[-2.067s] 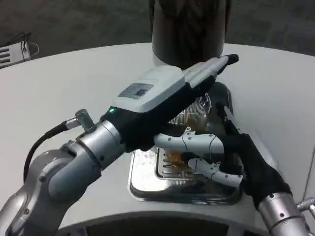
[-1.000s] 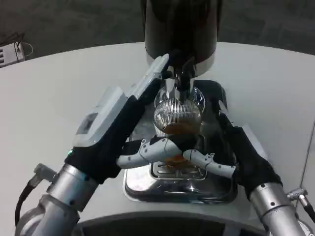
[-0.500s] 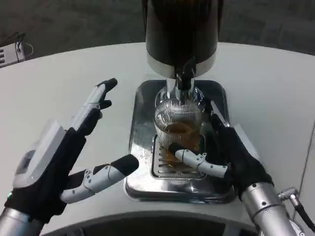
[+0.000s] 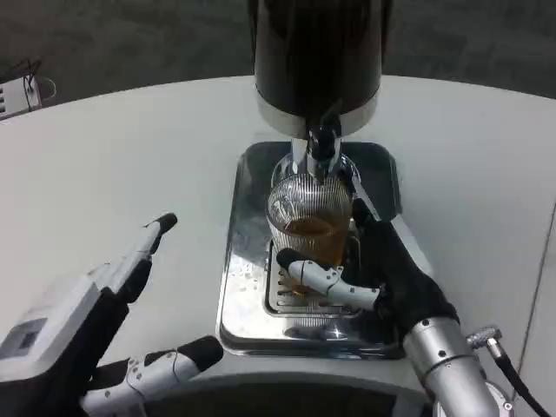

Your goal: Grasp the cup under the faucet to collect the drink, then remove the cup.

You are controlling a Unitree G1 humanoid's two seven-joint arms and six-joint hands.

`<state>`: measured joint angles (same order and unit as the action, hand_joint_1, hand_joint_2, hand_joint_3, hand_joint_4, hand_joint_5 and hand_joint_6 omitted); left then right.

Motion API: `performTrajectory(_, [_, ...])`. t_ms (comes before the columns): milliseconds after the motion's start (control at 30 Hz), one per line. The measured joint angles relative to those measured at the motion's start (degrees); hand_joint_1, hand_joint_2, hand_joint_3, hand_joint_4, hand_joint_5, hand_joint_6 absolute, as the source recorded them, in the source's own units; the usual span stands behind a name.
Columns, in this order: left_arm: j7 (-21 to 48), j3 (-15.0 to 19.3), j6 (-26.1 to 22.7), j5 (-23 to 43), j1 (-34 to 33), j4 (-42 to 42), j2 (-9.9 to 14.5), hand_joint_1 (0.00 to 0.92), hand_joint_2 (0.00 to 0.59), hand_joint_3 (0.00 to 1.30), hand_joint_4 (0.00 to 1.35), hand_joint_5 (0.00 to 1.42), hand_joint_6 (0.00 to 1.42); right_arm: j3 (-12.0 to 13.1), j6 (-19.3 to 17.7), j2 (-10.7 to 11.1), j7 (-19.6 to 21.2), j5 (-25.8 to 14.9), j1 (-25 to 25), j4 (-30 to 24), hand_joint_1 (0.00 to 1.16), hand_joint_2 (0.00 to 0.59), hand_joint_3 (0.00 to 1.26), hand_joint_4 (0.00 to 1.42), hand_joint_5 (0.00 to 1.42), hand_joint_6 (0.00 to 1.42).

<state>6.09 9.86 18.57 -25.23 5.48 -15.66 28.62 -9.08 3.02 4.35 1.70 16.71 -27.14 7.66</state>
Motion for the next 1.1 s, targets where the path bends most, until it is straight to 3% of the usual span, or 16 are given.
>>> performTrajectory(367, [2.86, -1.48, -5.89, -0.35, 5.50, -5.81, -0.07, 0.000, 0.063, 0.00, 0.00, 0.02, 0.09, -0.32, -1.08, -2.21, 3.25, 0.32, -3.69, 5.36, 0.73, 0.218, 0.00, 0.00, 0.00, 0.00])
performTrajectory(733, [4.98, -1.70, -9.61, -0.33, 5.79, -6.67, 0.12, 0.000, 0.063, 0.00, 0.00, 0.02, 0.09, -1.23, -2.89, -3.98, 8.40, 2.51, -5.32, 10.05, 0.76, 0.213, 0.00, 0.00, 0.00, 0.00])
performTrajectory(867, [5.74, -1.83, -10.56, -0.33, 5.77, -6.67, 0.47, 0.000, 0.057, 0.00, 0.00, 0.01, 0.09, -1.47, -3.00, -4.90, 10.47, 3.17, -5.70, 11.20, 0.78, 0.224, 0.00, 0.05, 0.07, 0.02])
performTrajectory(1100, [6.91, -2.29, -11.47, -0.33, 5.75, -6.67, 0.64, 0.000, 0.054, 0.00, 0.00, 0.02, 0.09, -1.41, -3.06, -6.91, 15.15, 4.28, -6.18, 12.43, 0.80, 0.222, 0.17, 0.27, 0.30, 0.20])
